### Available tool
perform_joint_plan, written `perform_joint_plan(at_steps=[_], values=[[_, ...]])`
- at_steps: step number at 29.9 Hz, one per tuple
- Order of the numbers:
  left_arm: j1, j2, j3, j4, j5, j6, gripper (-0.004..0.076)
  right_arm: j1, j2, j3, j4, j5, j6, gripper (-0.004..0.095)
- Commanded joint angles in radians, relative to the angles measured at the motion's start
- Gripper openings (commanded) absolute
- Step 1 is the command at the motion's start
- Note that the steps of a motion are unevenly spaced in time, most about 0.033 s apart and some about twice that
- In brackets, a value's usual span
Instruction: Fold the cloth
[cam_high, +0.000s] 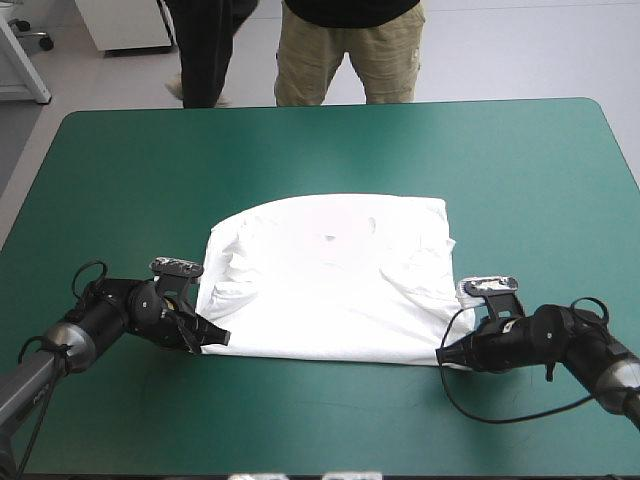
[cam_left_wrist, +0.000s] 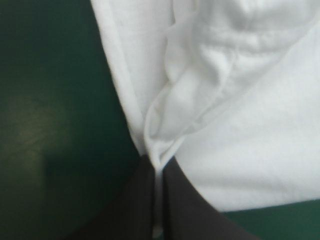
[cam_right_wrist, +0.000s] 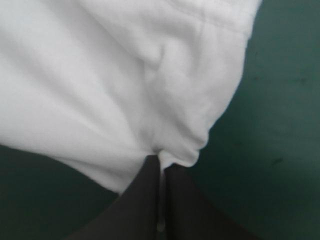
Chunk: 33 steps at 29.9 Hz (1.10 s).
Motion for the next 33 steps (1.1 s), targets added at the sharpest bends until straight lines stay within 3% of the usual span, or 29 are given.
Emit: perform_joint_plan(at_steps=[1,11,16,21,27,33], values=[[-0.008,-0.054,-0.002,-0.043,0.004,-0.016,-0.0009,0.002,-0.115,-0.014,-0.028,0.091,0.032,-0.0017],[-0.008,-0.22,-0.017,-0.035,0.163,-0.014,-0.0009,0.002,-0.303,-0.099,-0.131,0.274,0.154,-0.0017],[-0.008,-0.228,-0.137,0.019,0.245,-0.023,-0.0009,0.002,-0.299,-0.25,-0.207,0.34,0.168,-0.0017],[-0.008,-0.216,-0.268,0.15,0.177,-0.103,-0.0009,0.002,-0.242,-0.368,-0.299,0.29,0.205,-0.0017],[-0.007,-0.065,-0.411,0.227,0.153,-0.128,-0.0009,0.002,-0.066,-0.481,-0.303,0.173,0.173,-0.0017],[-0.007,0.133,-0.513,0.224,0.003,-0.132,-0.0009,-0.038,0.149,-0.593,-0.289,0.059,0.149,-0.0017]])
